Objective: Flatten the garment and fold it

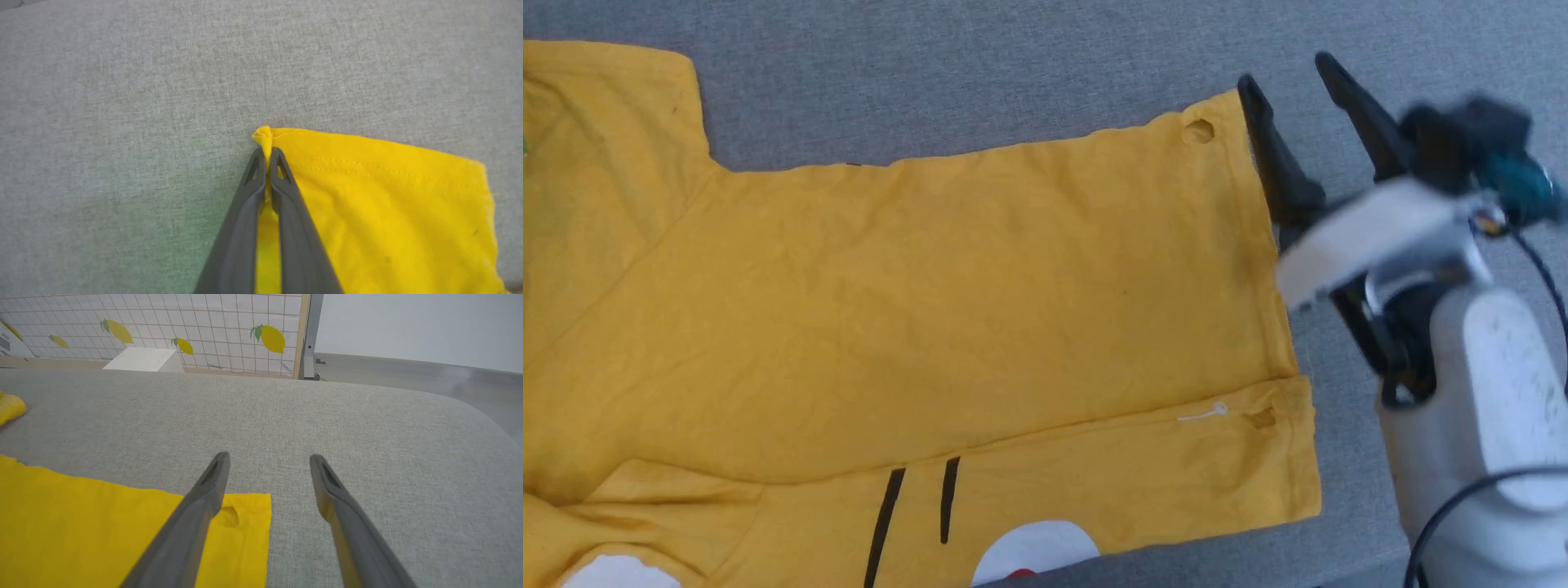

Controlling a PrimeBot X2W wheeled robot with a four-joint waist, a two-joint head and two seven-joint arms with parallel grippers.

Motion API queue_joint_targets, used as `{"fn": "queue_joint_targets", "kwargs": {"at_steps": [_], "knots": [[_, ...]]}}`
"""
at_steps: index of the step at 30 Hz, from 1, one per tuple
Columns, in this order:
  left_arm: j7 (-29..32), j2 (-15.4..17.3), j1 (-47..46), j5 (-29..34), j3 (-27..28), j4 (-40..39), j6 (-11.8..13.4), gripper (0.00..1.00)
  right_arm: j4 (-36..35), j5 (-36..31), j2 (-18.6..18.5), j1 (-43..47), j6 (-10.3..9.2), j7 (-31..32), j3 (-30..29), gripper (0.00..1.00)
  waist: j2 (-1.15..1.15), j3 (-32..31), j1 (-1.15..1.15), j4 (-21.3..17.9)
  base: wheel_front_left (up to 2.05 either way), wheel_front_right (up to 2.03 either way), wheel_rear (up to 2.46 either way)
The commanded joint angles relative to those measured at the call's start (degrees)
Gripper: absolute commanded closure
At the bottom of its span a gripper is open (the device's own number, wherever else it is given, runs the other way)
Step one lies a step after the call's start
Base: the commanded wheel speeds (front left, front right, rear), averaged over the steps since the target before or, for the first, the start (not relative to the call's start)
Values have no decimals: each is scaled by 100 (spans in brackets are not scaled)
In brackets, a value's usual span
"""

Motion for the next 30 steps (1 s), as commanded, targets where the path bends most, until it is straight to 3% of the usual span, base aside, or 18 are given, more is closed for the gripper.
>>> {"fn": "queue_joint_targets", "kwargs": {"at_steps": [1, 8, 12, 13, 14, 15, 17, 23, 27, 28, 30], "knots": [[16, -48, 181, 10, -96, 65, -24, 100, 156, 44, -3, -322, -8, 520, 24, 0, 0, 6, 0, 44, 0, 0, 0], [-102, -169, 44, 72, -225, 86, -168, 100, 916, -3, -3, -1194, -8, 2951, -72, 0, 0, 103, 0, 211, 0, 0, 0], [-173, -223, -43, 100, -278, 136, -247, 100, 1017, -11, -3, -1242, -8, 3975, -16, 0, 0, 132, 0, 291, 0, 0, 0], [-192, -235, -55, 103, -286, 152, -261, 100, 993, -23, -3, -1226, -8, 4160, 15, 51, 0, 131, 0, 303, 0, 0, 0], [-215, -246, -64, 105, -294, 173, -278, 100, 942, -29, -3, -1195, -8, 4360, 39, 71, 0, 130, 0, 313, 0, 0, 0], [-246, -255, -72, 105, -296, 184, -295, 100, 883, -41, -3, -1169, -8, 4476, 47, 100, 0, 128, 0, 319, 0, 0, 0], [-368, -283, -78, 113, -288, 216, -329, 100, 737, -83, -3, -1088, -8, 4650, 64, 100, 0, 107, 0, 333, 0, 0, 0], [-1522, -354, -11, 230, -111, 241, -633, 100, 304, -18, -3, -860, -8, 3990, 113, 100, 0, -162, 0, 413, 0, 0, 0], [-2620, -439, 407, 161, 121, 199, -880, 100, 186, 132, -3, -587, -8, 3006, 83, 100, 0, -550, 0, 497, 0, 0, 0], [-3277, -484, 996, -18, 350, 25, -966, 100, 166, 192, -3, -319, -8, 2055, -29, 100, 0, -940, 0, 588, 0, 0, 0], [-3601, -471, 1440, -103, 506, -149, -921, 100, 238, 192, -3, -91, -8, 1623, -88, 100, 0, -1176, 0, 647, 0, 0, 0]]}}
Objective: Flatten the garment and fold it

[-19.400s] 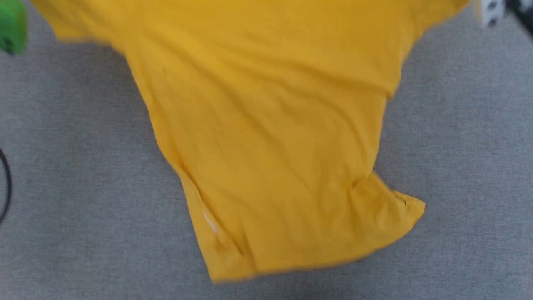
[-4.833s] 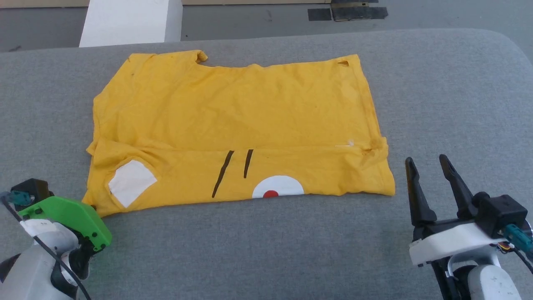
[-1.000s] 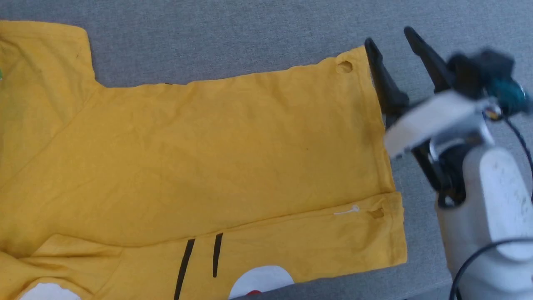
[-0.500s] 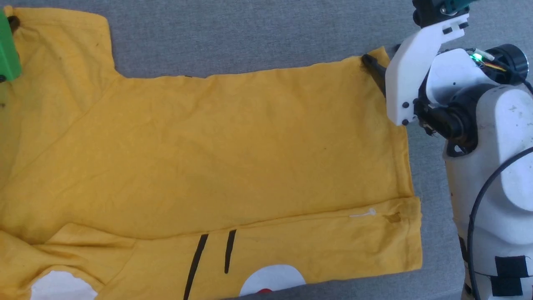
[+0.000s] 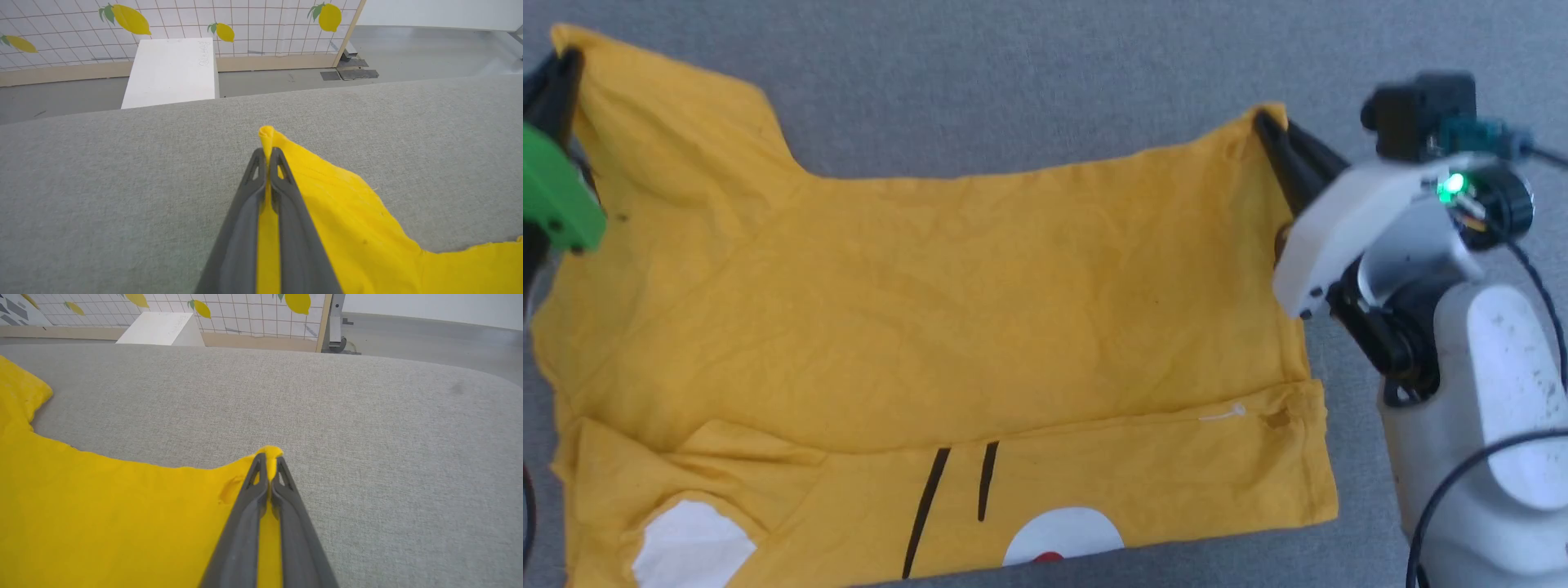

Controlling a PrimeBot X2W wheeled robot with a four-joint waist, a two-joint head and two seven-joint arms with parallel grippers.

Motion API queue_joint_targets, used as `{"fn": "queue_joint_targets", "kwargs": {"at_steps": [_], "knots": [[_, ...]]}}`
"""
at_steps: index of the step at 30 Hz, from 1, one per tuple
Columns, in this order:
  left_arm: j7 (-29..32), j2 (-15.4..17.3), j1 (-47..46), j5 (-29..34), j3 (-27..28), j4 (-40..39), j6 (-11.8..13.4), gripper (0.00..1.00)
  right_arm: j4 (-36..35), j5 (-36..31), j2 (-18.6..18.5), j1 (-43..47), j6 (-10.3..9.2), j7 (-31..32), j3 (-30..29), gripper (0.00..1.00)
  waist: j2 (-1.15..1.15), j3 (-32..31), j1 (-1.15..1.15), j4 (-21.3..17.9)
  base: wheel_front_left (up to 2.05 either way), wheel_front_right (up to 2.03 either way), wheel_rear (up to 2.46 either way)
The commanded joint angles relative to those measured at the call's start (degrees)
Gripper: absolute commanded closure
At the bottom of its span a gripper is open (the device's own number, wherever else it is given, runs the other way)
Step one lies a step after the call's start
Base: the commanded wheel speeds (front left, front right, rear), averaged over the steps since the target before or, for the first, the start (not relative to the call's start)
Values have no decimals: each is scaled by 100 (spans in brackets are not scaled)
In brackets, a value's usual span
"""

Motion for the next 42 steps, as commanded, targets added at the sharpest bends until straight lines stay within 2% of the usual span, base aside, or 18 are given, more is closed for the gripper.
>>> {"fn": "queue_joint_targets", "kwargs": {"at_steps": [1, 7, 12, 16, 24, 34, 35, 36, 37, 38, 42], "knots": [[-165, 14, 319, -75, 115, -116, 49, 100, 55, -3, 3, 204, -8, -216, -62, 100, 0, -580, 0, 194, 0, 0, 0], [-723, -17, 1883, -495, 531, -470, 190, 100, 303, -42, 3, 977, -8, -703, -322, 100, 0, -1164, 0, 425, 0, 0, 0], [-871, -158, 3141, -679, 662, -977, 555, 100, 354, -141, 3, 1538, -8, -698, -492, 100, 0, -1466, 0, 618, 0, 0, 0], [-919, -343, 3901, -812, 634, -1248, 739, 100, 348, -198, 3, 1945, -8, -514, -523, 100, 0, -1622, 0, 759, 0, 0, 0], [-983, -798, 4756, -1043, 340, -1174, 754, 100, 307, -330, -144, 2624, -8, 418, -473, 100, 0, -1738, 0, 943, 0, 0, 0], [-1039, -1086, 4697, -993, -21, -431, 537, 100, 267, -626, -203, 2878, -8, 1429, -518, 100, 0, -1737, 0, 1062, 0, 0, 0], [-1054, -1130, 4647, -989, -48, -357, 521, 86, 284, -620, -179, 2895, -8, 1507, -546, 100, 0, -1749, 0, 1069, 0, 0, 0], [-1077, -1156, 4613, -971, -66, -299, 514, 55, 293, -611, -158, 2919, -8, 1571, -568, 100, 0, -1768, 0, 1074, 0, 0, 0], [-1115, -1179, 4580, -938, -89, -242, 508, 0, 278, -592, -132, 2956, -8, 1635, -585, 52, 0, -1799, 0, 1078, 0, 0, 0], [-1174, -1201, 4556, -910, -89, -209, 510, 0, 255, -562, -111, 2999, -8, 1683, -618, 0, 0, -1835, 0, 1083, 0, 0, 0], [-1552, -1247, 4481, -678, -91, -204, 520, 0, -67, -428, -45, 3257, -8, 1750, -810, 0, 0, -2004, 0, 1112, 0, 0, 0]]}}
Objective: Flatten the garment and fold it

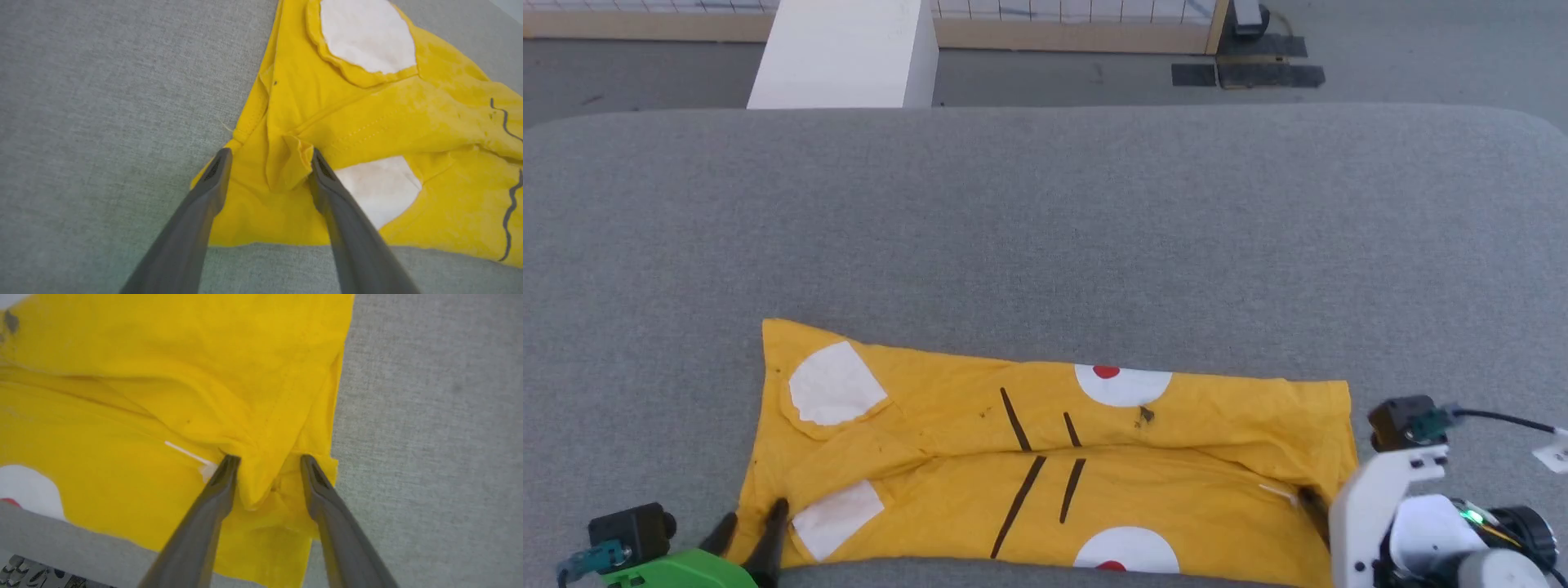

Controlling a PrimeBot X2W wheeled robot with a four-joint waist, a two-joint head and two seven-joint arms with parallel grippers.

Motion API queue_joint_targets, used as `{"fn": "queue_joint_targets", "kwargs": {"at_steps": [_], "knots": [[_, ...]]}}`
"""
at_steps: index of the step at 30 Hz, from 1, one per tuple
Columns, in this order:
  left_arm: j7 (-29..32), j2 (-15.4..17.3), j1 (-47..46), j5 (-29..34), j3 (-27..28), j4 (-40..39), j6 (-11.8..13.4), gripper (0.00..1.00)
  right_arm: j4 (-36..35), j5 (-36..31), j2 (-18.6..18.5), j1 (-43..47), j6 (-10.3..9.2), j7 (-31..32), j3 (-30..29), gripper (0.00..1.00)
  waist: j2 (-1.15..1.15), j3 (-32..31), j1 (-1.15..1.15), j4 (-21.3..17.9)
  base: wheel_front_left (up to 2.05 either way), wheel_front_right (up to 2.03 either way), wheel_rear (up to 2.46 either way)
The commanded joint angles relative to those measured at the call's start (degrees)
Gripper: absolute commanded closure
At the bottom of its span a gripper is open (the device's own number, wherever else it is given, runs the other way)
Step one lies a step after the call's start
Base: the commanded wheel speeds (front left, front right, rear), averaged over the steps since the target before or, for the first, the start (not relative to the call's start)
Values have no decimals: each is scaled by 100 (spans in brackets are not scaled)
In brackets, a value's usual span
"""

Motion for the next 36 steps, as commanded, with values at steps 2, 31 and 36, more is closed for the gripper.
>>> {"fn": "queue_joint_targets", "kwargs": {"at_steps": [2, 31, 36], "knots": [[-330, -51, -122, 205, 20, -28, 25, 0, -250, 118, 28, 232, -8, -146, -144, 0, 0, -159, 1, 36, 0, 0, 0], [-1628, -1359, -1675, 3188, 711, 74, -262, 0, 966, 930, 53, 241, -8, -1737, -396, 0, 0, -338, 1, 117, 0, 0, 0], [-1628, -1488, -1668, 3300, 839, 201, -409, 0, 1076, 954, 53, 85, -8, -1387, -299, 2, 0, -290, 1, 107, 0, 0, 0]]}}
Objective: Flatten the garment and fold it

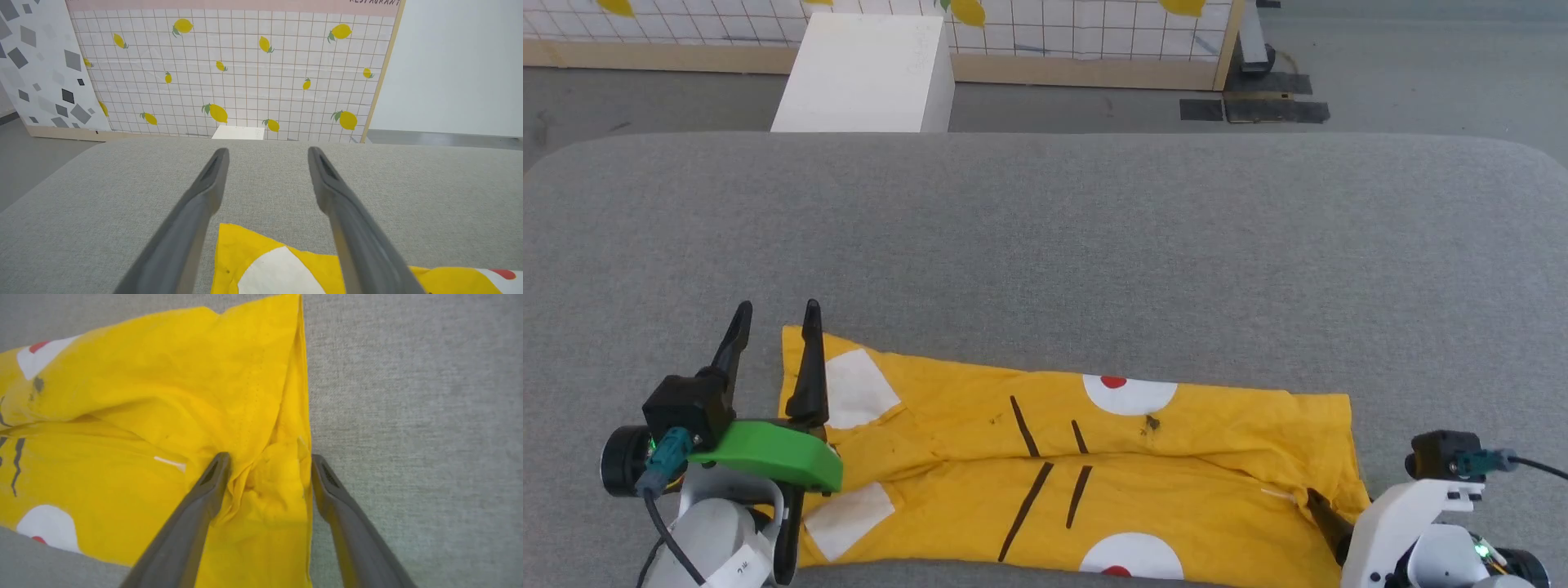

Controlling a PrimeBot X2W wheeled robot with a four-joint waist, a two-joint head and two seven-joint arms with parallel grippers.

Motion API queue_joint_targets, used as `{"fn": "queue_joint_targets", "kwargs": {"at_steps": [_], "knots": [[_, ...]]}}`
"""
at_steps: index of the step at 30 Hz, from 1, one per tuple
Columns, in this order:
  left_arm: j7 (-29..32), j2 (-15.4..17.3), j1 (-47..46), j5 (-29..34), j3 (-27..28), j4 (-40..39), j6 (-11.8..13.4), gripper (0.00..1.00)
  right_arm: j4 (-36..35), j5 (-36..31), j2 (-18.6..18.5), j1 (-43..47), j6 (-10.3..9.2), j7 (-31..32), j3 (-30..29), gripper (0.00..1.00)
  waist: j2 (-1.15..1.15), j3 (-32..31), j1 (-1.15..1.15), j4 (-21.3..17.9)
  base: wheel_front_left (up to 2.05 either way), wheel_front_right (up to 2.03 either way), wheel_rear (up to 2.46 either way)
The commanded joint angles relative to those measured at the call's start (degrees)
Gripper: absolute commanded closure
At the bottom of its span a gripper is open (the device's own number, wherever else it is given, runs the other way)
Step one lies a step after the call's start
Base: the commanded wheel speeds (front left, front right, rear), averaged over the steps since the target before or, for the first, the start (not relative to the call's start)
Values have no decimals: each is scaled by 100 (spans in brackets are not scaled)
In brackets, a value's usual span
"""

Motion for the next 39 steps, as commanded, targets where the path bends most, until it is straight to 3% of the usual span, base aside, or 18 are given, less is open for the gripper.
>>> {"fn": "queue_joint_targets", "kwargs": {"at_steps": [1, 2, 3, 4, 8, 13, 22, 23, 26, 30, 34, 36, 37, 39], "knots": [[-27, -52, -71, 57, 40, 32, -49, 0, 116, -8, 24, -63, -8, 117, 68, 12, 0, 16, 0, 2, 0, 0, 0], [-27, -69, -70, 74, 68, 53, -78, 0, 135, -19, 24, -101, -8, 175, 85, 54, 0, 26, 0, 5, 0, 0, 0], [-27, -82, -70, 85, 87, 76, -101, 0, 150, -24, 24, -128, -8, 220, 96, 66, 0, 34, 0, 10, 0, 0, 0], [-27, -97, -72, 99, 106, 107, -132, 0, 178, -9, 24, -155, -8, 291, 107, 100, 0, 40, 0, 19, 0, 0, 0], [-27, -159, -69, 145, 173, 185, -225, 0, 145, 28, 25, -203, -8, 373, -9, 100, 0, 44, 0, 44, 0, 0, 0], [-27, -228, -70, 211, 254, 229, -290, 0, -13, -254, 25, -232, -8, 261, -609, 100, 0, 64, 0, 56, 0, 0, 0], [-27, -332, -104, 325, 366, 263, -386, 0, -440, -1925, 25, -486, -8, 64, -2230, 100, 0, 113, 0, 79, 0, 0, 0], [-27, -371, -111, 358, 385, 269, -424, 0, -427, -2365, 25, -551, -8, 7, -2573, 100, 0, 135, 0, 104, 0, 0, 0], [-27, -405, -105, 385, 402, 284, -458, 0, -466, -2504, 25, -566, -8, 21, -2642, 100, 0, 143, 0, 128, 0, 0, 0], [-27, -442, -81, 406, 447, 313, -493, 0, -825, -2460, 25, -380, -8, 302, -2164, 100, 0, 129, 0, 152, 0, 0, 0], [-27, -459, -51, 428, 508, 330, -520, 0, -1856, -1988, 25, -102, -8, 960, -1160, 100, 0, 105, 0, 155, 0, 0, 0], [-27, -468, -45, 444, 526, 339, -533, 0, -2476, -1686, 25, 8, -8, 1320, -570, 100, 0, 96, 0, 161, 0, 0, 0], [-27, -492, -57, 470, 517, 376, -563, 0, -3257, -1445, 25, 42, -8, 1712, 425, 100, 0, 88, 0, 199, 0, 0, 0], [-27, -511, -85, 484, 501, 406, -584, 0, -3503, -1449, 25, -63, -8, 1836, 1078, 100, 0, 93, 0, 234, 0, 0, 0]]}}
